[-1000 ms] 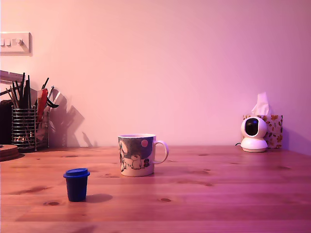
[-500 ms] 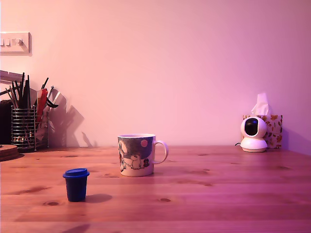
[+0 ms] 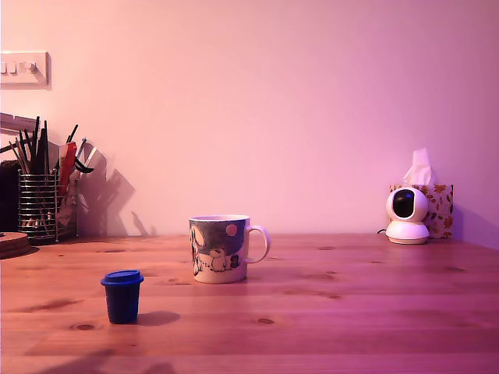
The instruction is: Pick up the coffee capsules on the table and drop them inside the coffee cup
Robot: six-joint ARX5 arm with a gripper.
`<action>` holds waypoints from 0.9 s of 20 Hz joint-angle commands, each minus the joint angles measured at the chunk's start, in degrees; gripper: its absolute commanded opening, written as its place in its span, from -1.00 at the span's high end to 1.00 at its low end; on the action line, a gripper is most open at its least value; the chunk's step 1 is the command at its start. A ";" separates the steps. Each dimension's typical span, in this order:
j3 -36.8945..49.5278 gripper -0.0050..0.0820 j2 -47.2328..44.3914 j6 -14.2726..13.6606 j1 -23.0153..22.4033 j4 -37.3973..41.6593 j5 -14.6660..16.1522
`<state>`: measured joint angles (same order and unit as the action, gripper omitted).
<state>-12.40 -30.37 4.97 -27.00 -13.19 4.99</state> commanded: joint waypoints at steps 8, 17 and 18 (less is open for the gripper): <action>-0.15 -0.27 -13.07 -14.38 -2.21 6.51 0.07; -0.17 -0.27 -23.80 -21.11 -2.12 18.64 2.71; -0.17 -0.27 -25.07 -20.33 -1.92 19.93 2.64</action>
<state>-12.43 -54.54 -15.55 -28.88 5.69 7.57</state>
